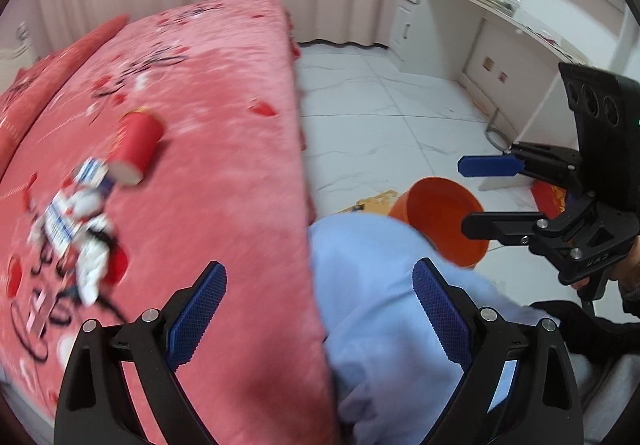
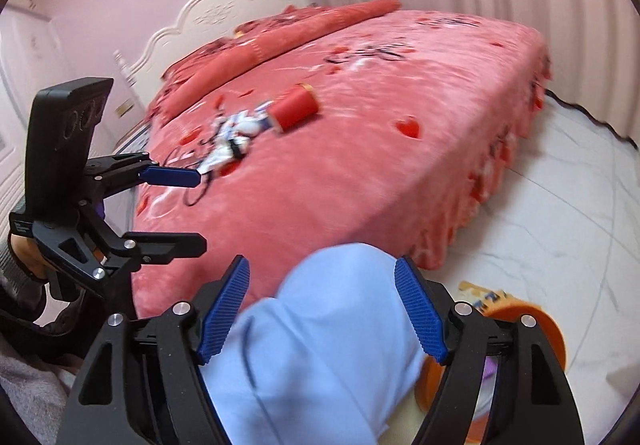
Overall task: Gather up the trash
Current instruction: 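Move both tools back over the bed toward the remaining trash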
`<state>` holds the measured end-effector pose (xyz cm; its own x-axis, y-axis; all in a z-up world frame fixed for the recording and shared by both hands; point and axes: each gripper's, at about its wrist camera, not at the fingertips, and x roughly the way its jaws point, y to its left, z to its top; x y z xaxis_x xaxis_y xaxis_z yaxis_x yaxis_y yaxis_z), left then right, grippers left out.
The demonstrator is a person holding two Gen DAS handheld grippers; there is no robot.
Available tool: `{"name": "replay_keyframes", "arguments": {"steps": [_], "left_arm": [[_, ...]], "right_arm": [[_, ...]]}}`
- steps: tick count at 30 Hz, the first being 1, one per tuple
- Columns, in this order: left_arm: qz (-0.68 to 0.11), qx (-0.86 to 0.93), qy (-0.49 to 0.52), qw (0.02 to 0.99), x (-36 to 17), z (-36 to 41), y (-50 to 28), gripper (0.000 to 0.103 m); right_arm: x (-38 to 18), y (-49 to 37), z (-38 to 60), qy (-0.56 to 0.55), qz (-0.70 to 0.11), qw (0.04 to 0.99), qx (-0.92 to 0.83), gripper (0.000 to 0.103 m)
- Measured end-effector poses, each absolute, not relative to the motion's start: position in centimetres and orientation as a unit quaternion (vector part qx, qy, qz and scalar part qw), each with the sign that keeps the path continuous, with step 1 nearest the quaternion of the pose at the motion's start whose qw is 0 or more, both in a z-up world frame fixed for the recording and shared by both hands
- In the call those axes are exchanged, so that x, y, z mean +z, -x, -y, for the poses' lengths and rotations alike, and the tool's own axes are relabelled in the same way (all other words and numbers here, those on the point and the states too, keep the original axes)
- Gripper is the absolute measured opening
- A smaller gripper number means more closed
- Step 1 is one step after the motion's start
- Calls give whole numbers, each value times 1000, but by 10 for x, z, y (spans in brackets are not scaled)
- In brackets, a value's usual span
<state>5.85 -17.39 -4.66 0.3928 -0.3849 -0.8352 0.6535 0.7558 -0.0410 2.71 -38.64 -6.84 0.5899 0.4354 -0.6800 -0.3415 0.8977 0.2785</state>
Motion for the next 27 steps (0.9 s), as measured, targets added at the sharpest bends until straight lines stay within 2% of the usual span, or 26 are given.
{"name": "replay_keyframes", "arguments": {"steps": [14,27], "left_arm": [[-474,-208,-78,852,-49,43,-64,93],[-469,-205,-74,856,-51,-18,-124,93]], "right_arm": [[-68,-77,266,-2,-408,857,315,75],[-79,-157,189,9,-421,838,347,75]]}}
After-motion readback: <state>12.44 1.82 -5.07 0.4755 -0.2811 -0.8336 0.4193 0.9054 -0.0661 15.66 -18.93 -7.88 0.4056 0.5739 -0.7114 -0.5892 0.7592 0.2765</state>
